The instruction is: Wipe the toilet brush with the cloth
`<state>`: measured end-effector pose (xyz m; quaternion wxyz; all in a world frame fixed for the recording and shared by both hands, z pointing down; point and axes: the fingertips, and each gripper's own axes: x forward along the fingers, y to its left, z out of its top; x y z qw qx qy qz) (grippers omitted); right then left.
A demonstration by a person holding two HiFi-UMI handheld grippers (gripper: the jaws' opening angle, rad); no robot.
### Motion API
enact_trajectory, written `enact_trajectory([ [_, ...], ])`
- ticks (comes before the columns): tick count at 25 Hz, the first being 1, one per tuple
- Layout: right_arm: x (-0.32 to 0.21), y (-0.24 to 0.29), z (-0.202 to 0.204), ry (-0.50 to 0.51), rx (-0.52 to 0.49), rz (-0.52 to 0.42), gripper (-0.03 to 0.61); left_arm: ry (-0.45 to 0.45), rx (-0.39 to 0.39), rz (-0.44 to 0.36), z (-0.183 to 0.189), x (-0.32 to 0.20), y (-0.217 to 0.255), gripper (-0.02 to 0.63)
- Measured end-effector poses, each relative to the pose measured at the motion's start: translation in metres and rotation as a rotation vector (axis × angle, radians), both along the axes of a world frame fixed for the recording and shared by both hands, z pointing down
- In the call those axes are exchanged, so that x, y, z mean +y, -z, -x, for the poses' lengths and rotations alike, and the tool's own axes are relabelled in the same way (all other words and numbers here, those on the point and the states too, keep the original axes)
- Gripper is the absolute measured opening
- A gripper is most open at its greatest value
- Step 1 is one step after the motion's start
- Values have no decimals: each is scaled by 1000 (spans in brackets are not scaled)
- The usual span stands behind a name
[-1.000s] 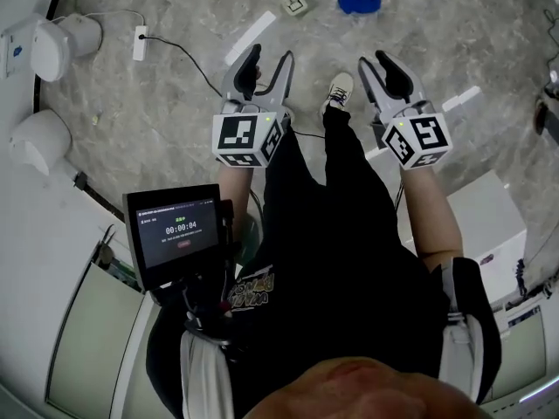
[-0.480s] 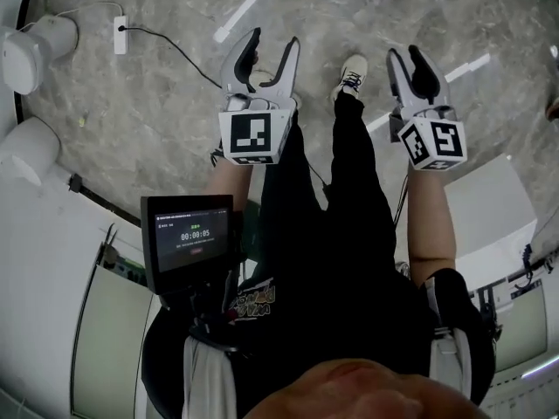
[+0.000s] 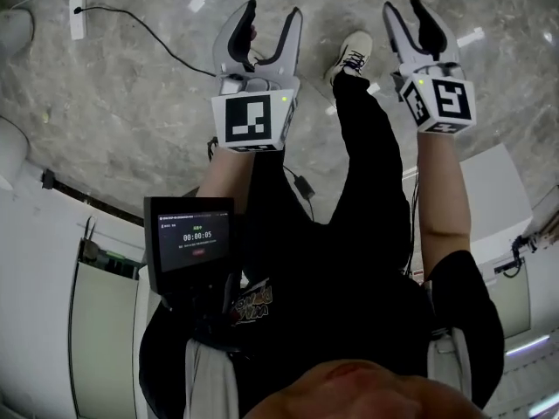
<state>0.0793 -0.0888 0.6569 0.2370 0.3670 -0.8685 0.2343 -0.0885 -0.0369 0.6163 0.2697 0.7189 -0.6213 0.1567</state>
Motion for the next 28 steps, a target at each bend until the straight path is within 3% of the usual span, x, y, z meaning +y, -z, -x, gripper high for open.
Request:
enact_trajectory([
  [2,-1,-25,2,21,24,-14,174,3,2,-7,1,4,-17,228],
  [9,-38,-18,6,106,129,-96,175,2,6,-51,6,-8,-1,238],
  [14,-61,-55,-13,196,246,-131,178,-25,13,-115,-2,-21,6,238],
  [20,-88,-161,-53,295,472,-96,210,-95,52,-114,-10,-32,-21,251],
  [24,-118,-268,-65,245,561,-74,221,-131,18,-153,4,-45,-63,256],
  [28,-137,-333,-91,165,613,-74,230,-180,-26,-196,-9,-48,-83,259],
])
